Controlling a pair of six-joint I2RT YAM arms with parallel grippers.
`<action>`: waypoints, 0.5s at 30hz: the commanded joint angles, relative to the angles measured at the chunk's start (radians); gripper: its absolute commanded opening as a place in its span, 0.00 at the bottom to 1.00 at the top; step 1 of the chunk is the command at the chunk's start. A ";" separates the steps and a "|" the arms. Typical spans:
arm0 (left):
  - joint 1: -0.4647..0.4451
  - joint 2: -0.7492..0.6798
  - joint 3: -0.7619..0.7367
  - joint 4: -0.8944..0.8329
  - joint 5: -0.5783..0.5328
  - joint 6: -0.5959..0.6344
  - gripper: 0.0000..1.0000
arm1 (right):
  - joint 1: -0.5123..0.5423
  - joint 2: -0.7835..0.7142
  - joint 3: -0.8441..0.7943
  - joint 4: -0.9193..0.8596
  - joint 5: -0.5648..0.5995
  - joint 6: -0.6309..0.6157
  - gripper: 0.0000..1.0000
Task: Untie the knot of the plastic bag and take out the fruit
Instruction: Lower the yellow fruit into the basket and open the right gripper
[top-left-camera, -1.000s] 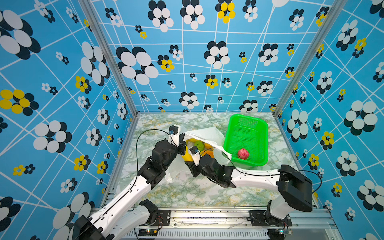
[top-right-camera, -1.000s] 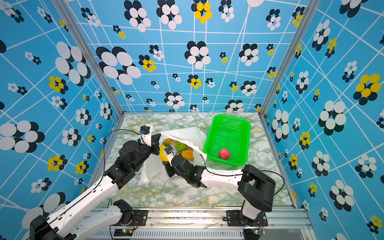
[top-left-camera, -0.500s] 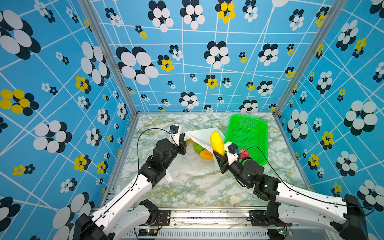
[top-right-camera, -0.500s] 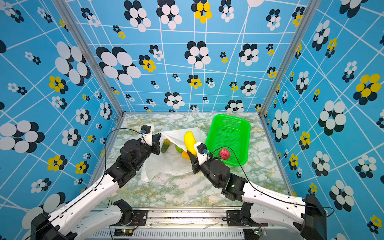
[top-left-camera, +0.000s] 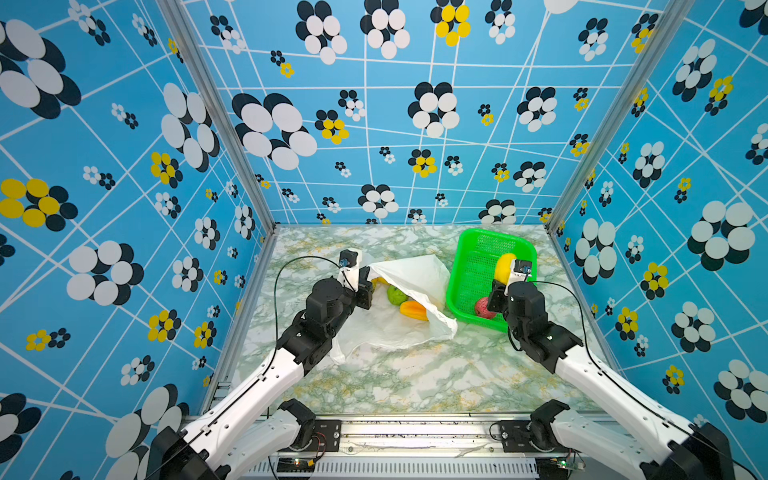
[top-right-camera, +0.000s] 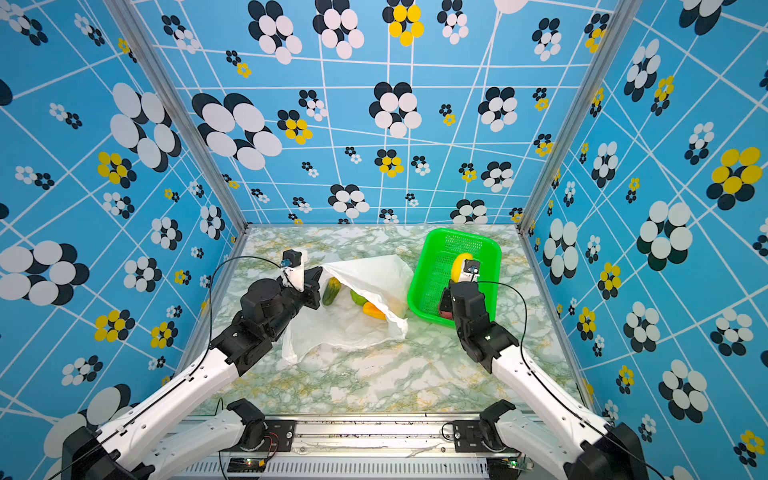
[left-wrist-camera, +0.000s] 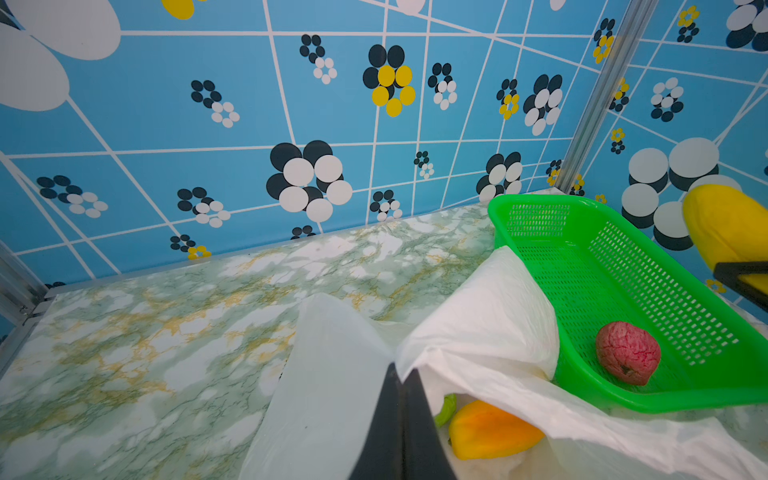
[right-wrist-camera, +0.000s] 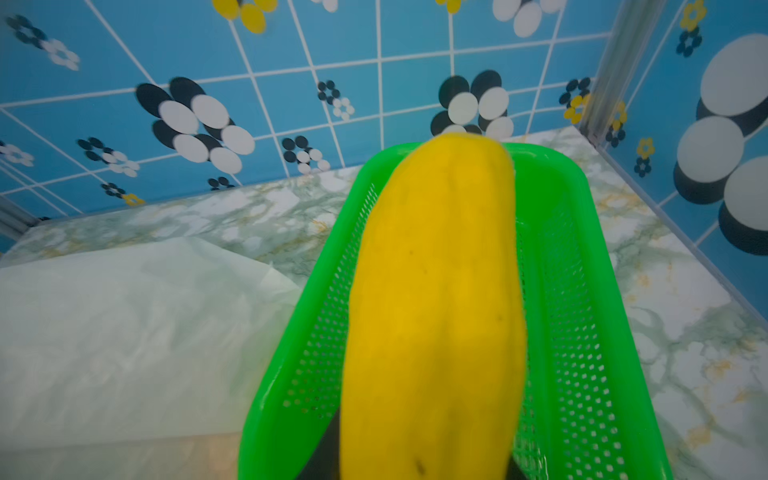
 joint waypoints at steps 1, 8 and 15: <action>0.011 -0.012 0.027 -0.008 0.012 -0.010 0.00 | -0.122 0.142 0.054 -0.121 -0.212 0.132 0.21; 0.016 -0.012 0.026 -0.011 0.011 -0.008 0.00 | -0.190 0.319 0.070 -0.099 -0.246 0.174 0.24; 0.016 -0.018 0.021 -0.009 0.013 -0.012 0.00 | -0.219 0.366 0.064 -0.110 -0.210 0.176 0.28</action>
